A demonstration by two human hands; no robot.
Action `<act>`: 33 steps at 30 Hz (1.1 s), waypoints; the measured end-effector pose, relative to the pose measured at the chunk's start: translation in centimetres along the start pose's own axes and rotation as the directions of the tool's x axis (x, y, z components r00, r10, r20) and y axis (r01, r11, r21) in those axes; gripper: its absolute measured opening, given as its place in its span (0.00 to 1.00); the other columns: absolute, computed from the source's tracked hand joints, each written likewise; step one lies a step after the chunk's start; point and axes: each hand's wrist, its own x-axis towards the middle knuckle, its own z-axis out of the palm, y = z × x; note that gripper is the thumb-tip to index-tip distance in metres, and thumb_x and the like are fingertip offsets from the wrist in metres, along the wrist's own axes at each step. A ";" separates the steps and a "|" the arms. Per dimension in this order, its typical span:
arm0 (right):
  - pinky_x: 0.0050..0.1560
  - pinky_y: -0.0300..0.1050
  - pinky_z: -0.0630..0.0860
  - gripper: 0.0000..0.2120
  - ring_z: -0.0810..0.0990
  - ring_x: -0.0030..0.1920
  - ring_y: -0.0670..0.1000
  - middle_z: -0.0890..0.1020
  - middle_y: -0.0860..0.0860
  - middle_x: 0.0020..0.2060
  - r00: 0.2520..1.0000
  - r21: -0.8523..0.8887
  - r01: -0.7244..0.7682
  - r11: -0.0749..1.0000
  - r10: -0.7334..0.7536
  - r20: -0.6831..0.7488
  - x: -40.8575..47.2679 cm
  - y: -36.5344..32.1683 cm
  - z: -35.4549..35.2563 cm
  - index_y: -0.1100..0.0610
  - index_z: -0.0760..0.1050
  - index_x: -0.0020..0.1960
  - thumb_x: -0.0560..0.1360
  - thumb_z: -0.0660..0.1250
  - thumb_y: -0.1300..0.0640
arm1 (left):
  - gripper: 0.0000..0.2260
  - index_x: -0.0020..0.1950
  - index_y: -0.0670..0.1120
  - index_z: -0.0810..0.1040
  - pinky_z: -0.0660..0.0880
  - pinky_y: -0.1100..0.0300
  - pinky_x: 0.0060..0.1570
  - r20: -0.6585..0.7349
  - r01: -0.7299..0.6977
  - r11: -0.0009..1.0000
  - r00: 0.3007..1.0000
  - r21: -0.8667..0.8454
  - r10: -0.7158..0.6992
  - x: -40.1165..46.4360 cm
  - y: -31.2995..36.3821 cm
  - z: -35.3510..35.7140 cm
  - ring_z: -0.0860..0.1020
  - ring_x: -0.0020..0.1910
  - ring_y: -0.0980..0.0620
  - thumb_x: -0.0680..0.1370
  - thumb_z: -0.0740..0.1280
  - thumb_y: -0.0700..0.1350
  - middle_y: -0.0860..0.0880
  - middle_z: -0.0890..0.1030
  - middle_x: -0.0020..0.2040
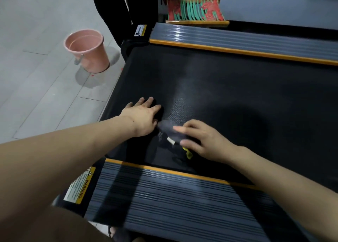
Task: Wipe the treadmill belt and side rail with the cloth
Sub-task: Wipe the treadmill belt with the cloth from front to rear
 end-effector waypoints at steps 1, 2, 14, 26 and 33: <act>0.59 0.46 0.74 0.22 0.76 0.54 0.51 0.76 0.51 0.57 0.998 -0.044 0.044 0.998 -0.042 0.049 -0.7 -0.5 0.3 0.50 0.73 0.72 0.80 0.67 0.46 | 0.29 0.82 0.57 0.52 0.52 0.41 0.78 -0.001 -0.001 1.000 1.000 0.005 0.001 -0.1 -0.1 0.1 0.48 0.82 0.44 0.82 0.57 0.56 0.49 0.47 0.83; 0.60 0.47 0.73 0.23 0.75 0.55 0.52 0.75 0.51 0.60 0.993 -0.092 0.086 0.992 -0.078 0.089 -1.3 -0.8 0.5 0.49 0.71 0.73 0.79 0.67 0.45 | 0.29 0.82 0.57 0.52 0.52 0.41 0.78 -0.004 -0.002 1.000 1.000 0.009 0.002 -0.1 -0.1 0.1 0.47 0.82 0.44 0.82 0.57 0.56 0.49 0.46 0.83; 0.56 0.51 0.72 0.21 0.76 0.51 0.60 0.77 0.55 0.57 0.981 -0.461 -0.109 0.880 0.020 -0.194 4.6 9.5 -4.2 0.53 0.71 0.70 0.77 0.64 0.61 | 0.29 0.82 0.57 0.52 0.52 0.42 0.78 -0.049 0.002 1.000 0.999 -0.004 -0.003 -0.4 0.5 -0.7 0.48 0.82 0.45 0.82 0.57 0.56 0.48 0.47 0.83; 0.52 0.46 0.73 0.15 0.73 0.47 0.54 0.78 0.50 0.58 0.908 -0.149 0.378 0.914 -0.335 0.250 -6.9 0.5 -1.0 0.49 0.74 0.69 0.85 0.59 0.51 | 0.28 0.82 0.56 0.50 0.49 0.44 0.79 0.003 -0.016 1.000 1.000 0.011 0.016 -0.3 1.4 -0.9 0.44 0.82 0.45 0.84 0.54 0.56 0.48 0.44 0.83; 0.50 0.51 0.76 0.13 0.76 0.46 0.60 0.76 0.57 0.50 0.954 -0.387 -0.122 0.914 0.000 -0.300 2.8 12.2 -4.7 0.52 0.81 0.60 0.78 0.66 0.61 | 0.28 0.82 0.56 0.50 0.50 0.44 0.79 -0.026 -0.031 0.999 0.999 0.031 0.031 -0.3 1.9 -1.0 0.44 0.82 0.45 0.83 0.55 0.57 0.48 0.45 0.83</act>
